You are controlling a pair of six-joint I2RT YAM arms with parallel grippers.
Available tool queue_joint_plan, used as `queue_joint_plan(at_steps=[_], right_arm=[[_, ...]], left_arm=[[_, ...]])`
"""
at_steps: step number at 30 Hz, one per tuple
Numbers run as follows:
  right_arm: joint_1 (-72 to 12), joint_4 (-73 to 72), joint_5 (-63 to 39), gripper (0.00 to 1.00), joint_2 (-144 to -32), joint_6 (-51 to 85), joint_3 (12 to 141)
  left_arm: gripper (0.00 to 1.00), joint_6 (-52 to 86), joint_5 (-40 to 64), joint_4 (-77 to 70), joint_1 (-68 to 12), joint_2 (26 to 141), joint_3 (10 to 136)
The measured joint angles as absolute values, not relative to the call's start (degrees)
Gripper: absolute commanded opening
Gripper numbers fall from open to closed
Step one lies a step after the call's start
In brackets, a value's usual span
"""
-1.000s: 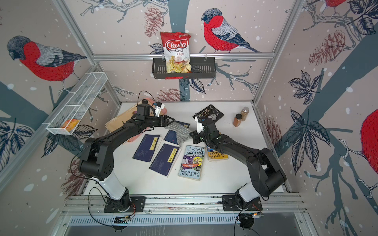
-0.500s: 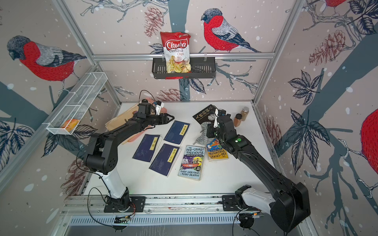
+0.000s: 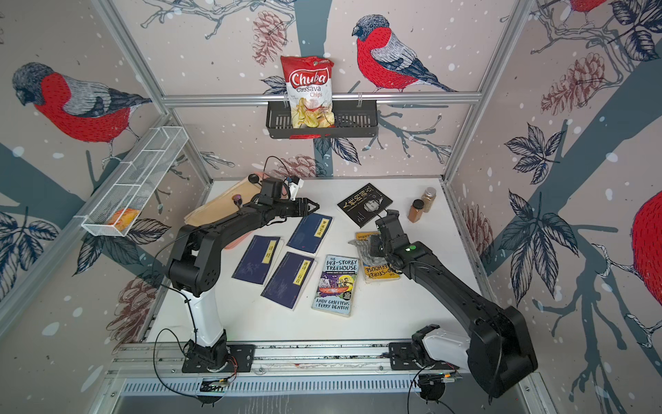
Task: Wipe the cover of the book
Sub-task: Place the cleaning item on the book, then adjust the book at the center of the board.
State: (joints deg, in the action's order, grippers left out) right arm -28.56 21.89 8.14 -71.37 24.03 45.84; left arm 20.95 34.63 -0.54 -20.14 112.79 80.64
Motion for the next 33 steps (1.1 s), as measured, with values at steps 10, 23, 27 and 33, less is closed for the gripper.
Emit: queue_joint_plan(at_steps=[10, 23, 27, 33], right_arm=[[-28.1, 22.1, 10.6, 0.74, -75.0, 24.1, 55.2], [-18.7, 11.7, 6.8, 0.75, -93.6, 21.4, 66.7], [-16.7, 10.6, 4.6, 0.75, -102.7, 21.5, 70.6], [-15.5, 9.5, 1.2, 0.76, -110.5, 21.7, 73.9]], left_arm=[[0.52, 20.0, 33.7, 2.4, -25.2, 118.2, 85.7], [0.46, 13.5, 32.8, 11.4, -27.6, 123.5, 86.3], [0.47, 12.0, 32.3, 12.5, -27.6, 123.9, 86.2], [0.52, 10.2, 31.5, 13.1, -27.6, 125.5, 87.9]])
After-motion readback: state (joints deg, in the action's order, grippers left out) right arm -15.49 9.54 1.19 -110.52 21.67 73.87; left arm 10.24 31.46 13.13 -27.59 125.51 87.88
